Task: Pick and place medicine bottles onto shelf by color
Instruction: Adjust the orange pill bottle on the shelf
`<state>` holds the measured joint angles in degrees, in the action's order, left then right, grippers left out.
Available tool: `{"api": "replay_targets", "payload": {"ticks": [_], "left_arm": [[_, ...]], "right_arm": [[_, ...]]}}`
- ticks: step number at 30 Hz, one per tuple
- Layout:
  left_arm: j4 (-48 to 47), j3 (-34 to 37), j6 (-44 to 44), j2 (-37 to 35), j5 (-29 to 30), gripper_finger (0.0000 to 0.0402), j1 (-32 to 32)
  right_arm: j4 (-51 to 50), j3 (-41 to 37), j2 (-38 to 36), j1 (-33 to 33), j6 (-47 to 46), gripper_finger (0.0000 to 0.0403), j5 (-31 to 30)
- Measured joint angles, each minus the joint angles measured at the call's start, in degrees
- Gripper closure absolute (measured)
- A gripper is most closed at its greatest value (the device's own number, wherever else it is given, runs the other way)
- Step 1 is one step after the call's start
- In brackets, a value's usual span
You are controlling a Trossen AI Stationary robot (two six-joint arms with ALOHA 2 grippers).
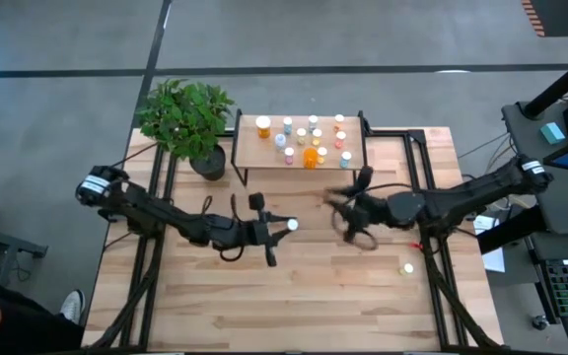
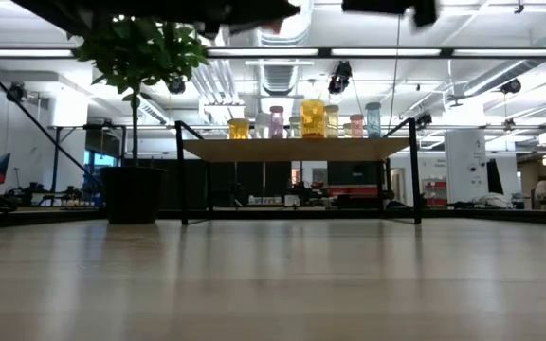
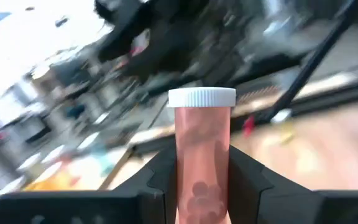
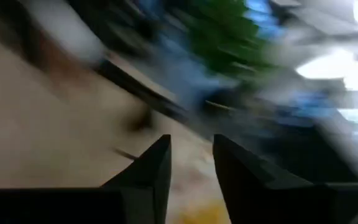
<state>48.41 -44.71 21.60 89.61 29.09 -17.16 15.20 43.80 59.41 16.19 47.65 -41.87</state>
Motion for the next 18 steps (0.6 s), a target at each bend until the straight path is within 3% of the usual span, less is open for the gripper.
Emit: {"api": "replay_targets", "payload": {"ticks": [3,5,7,11,18], "left_arm": [[-5.75,0.01,-1.68,-0.81,4.67,0.0323,-0.29],[-7.30,0.07,-2.87,-0.81,4.45,0.0323,-0.34],[-6.51,-0.07,-3.71,-0.18,4.13,0.0323,-0.34],[-5.27,-0.17,-4.81,0.61,3.94,0.0323,-0.37],[-5.02,-0.24,-4.91,0.63,3.80,0.0323,-0.60]], "right_arm": [[-7.52,1.82,-2.75,-1.19,-18.99,0.0305,19.86],[-5.77,2.02,-3.73,-2.11,-26.48,0.0320,32.56],[-1.63,1.41,-3.46,-2.60,-30.40,0.0340,40.79],[8.98,-0.83,0.42,-2.60,-33.22,0.0386,42.31],[21.64,-0.39,10.71,-4.45,-34.40,0.0394,41.70]]}}
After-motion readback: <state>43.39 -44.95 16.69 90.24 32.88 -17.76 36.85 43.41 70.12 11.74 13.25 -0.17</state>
